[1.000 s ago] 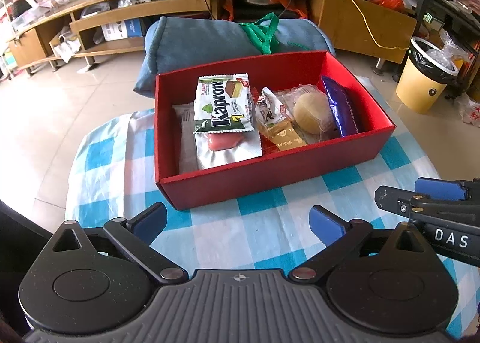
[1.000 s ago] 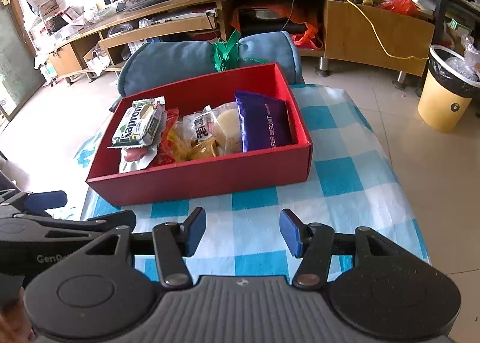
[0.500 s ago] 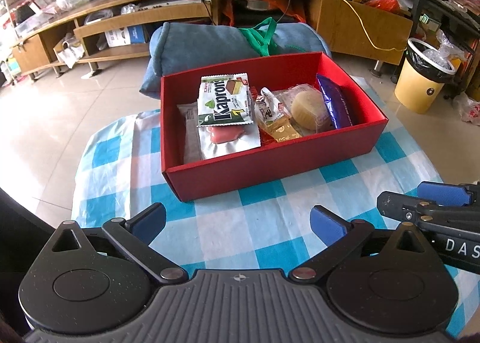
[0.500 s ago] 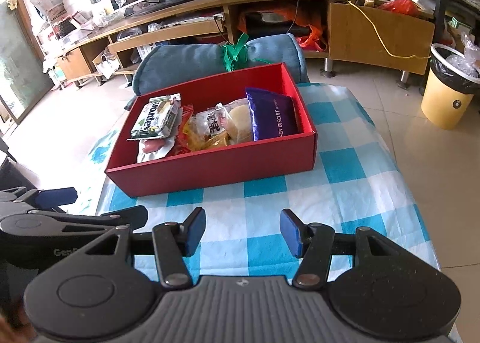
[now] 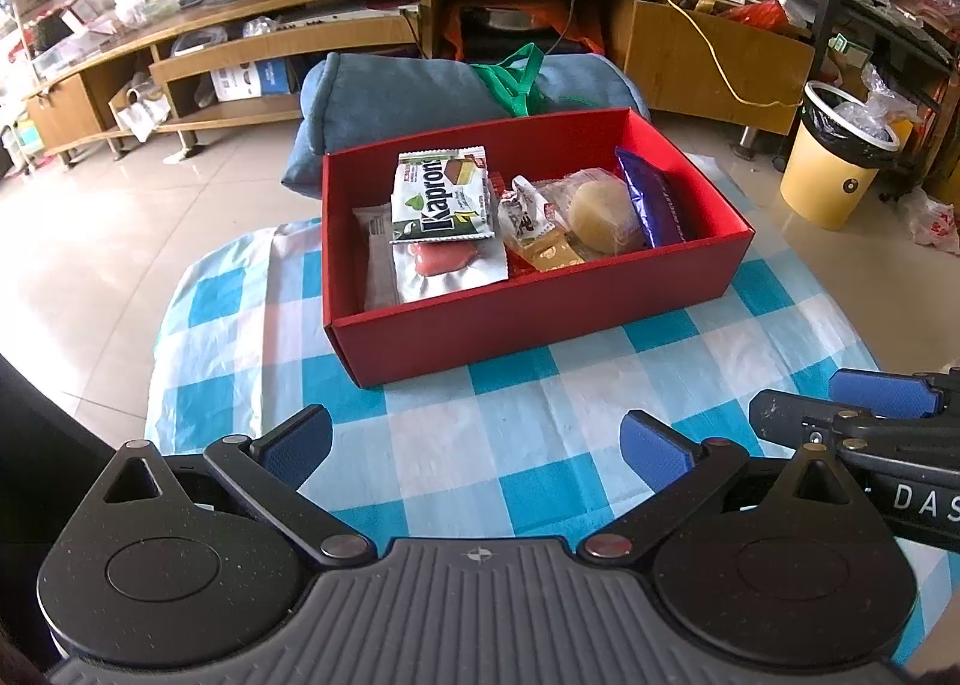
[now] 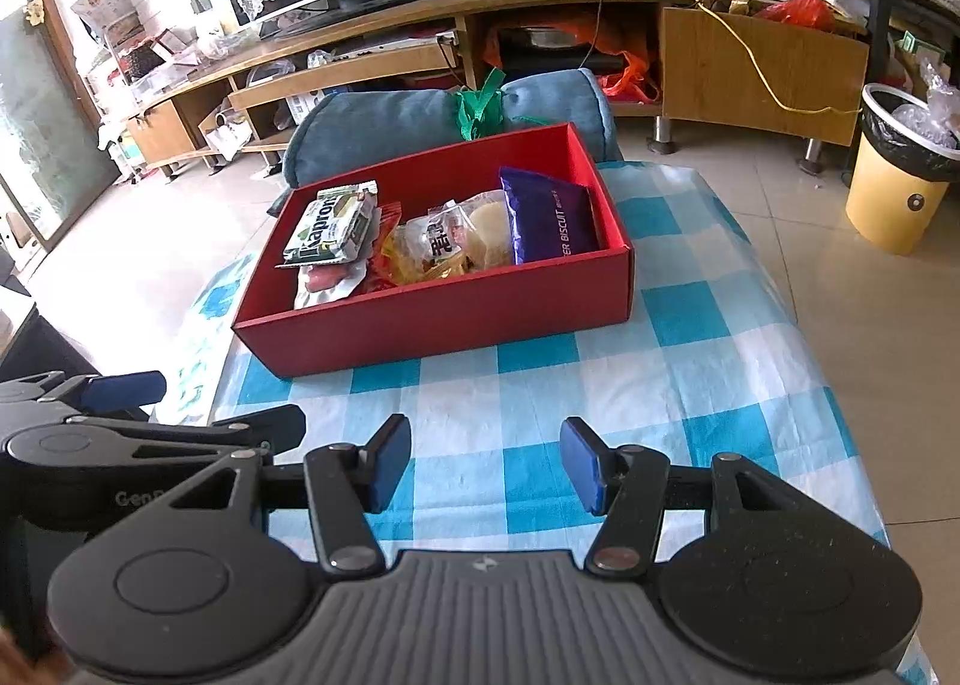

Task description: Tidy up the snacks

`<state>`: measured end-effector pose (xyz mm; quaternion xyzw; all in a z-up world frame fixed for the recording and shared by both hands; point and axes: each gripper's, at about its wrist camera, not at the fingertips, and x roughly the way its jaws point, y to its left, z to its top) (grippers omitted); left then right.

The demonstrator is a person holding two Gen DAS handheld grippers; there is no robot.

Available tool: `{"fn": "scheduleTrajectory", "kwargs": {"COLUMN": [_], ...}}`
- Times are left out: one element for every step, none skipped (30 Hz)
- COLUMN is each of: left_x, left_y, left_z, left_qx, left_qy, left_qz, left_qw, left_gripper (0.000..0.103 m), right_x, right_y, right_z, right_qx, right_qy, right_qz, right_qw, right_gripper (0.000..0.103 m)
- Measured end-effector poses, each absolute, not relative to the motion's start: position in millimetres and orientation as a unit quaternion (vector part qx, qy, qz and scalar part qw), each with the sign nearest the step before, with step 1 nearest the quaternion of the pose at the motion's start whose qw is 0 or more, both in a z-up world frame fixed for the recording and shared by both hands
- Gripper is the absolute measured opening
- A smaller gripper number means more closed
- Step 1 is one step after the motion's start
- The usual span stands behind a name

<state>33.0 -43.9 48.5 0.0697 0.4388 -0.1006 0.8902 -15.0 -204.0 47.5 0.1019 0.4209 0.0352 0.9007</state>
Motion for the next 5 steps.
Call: {"fn": "scheduleTrajectory", "kwargs": {"left_x": [31.3,29.8,28.0,26.3,24.6], "left_y": [-43.9,-43.9,-44.0,-44.1,-43.9], "left_z": [49.0,49.5,50.2,50.9,51.5], "left_qx": [0.069,0.07,0.071,0.072,0.072], "left_qy": [0.438,0.437,0.436,0.435,0.434], "left_qz": [-0.101,-0.101,-0.101,-0.102,-0.102], "left_qw": [0.891,0.891,0.892,0.892,0.892], "left_gripper": [0.103,0.103,0.103,0.103,0.103], "right_x": [-16.4,-17.4,-18.5,-19.3,-19.8], "right_y": [-204.5,-205.0,-205.7,-206.5,-207.4], "right_z": [47.6,47.6,47.5,47.1,47.0], "right_qx": [0.103,0.103,0.103,0.104,0.105], "right_qy": [0.42,0.42,0.42,0.42,0.42], "right_qz": [0.036,0.036,0.036,0.035,0.034], "right_qw": [0.901,0.901,0.901,0.901,0.901], "right_gripper": [0.052,0.052,0.053,0.053,0.053]}}
